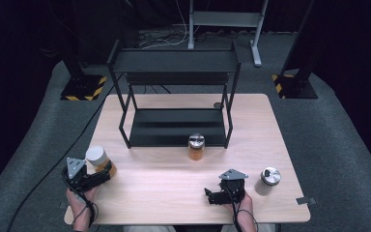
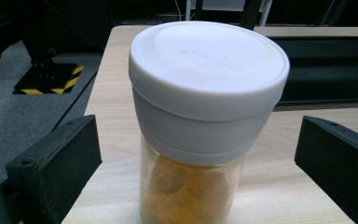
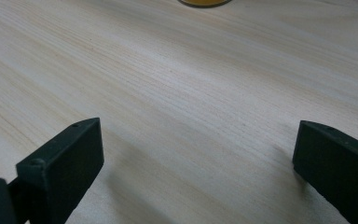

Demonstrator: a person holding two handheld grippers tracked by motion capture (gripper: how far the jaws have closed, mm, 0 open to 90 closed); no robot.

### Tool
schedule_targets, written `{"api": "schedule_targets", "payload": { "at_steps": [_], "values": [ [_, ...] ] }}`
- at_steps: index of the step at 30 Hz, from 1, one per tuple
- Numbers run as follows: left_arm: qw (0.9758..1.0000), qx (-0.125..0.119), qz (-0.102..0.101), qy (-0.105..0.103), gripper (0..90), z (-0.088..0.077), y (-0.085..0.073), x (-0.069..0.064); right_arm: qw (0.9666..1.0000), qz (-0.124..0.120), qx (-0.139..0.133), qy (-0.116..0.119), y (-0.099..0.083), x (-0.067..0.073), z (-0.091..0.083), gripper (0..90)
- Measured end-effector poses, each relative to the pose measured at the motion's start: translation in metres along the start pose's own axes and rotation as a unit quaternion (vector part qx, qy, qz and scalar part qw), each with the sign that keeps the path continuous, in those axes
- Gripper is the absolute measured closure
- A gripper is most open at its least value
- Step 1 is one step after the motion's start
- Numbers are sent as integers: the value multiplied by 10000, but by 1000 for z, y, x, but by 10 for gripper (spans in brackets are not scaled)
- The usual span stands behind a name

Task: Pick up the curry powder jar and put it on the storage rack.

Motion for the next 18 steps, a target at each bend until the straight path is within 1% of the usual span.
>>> {"api": "schedule_targets", "payload": {
  "at_steps": [7, 14, 15, 17, 18],
  "values": [
    [10000, 39, -2, 2, 0, 7, 0, 1, 10000, 1, -1, -1, 0, 0, 0, 10],
    [10000, 68, -7, 14, 0, 10, 0, 1, 10000, -2, -1, 5, 0, 0, 0, 10],
    [10000, 68, 28, -37, 13, 10, 0, 1, 10000, -2, 1, 6, 0, 0, 0, 10],
    [10000, 48, 74, -44, 92, 9, -1, 0, 10000, -3, 1, 8, 0, 0, 0, 10],
    [9999, 69, 69, -108, 123, 10, -1, -1, 10000, -2, -1, 7, 0, 0, 0, 10]
  ]
}}
Point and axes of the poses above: each handheld gripper's, and its own axes: z roughly forward along the jaws, y roughly out of its top, x roughly to its left, the point moved 4 cm from there along z, roughly forward along the jaws, and after that the axes turned 7 degrees about -x, right-handed, at the moved point
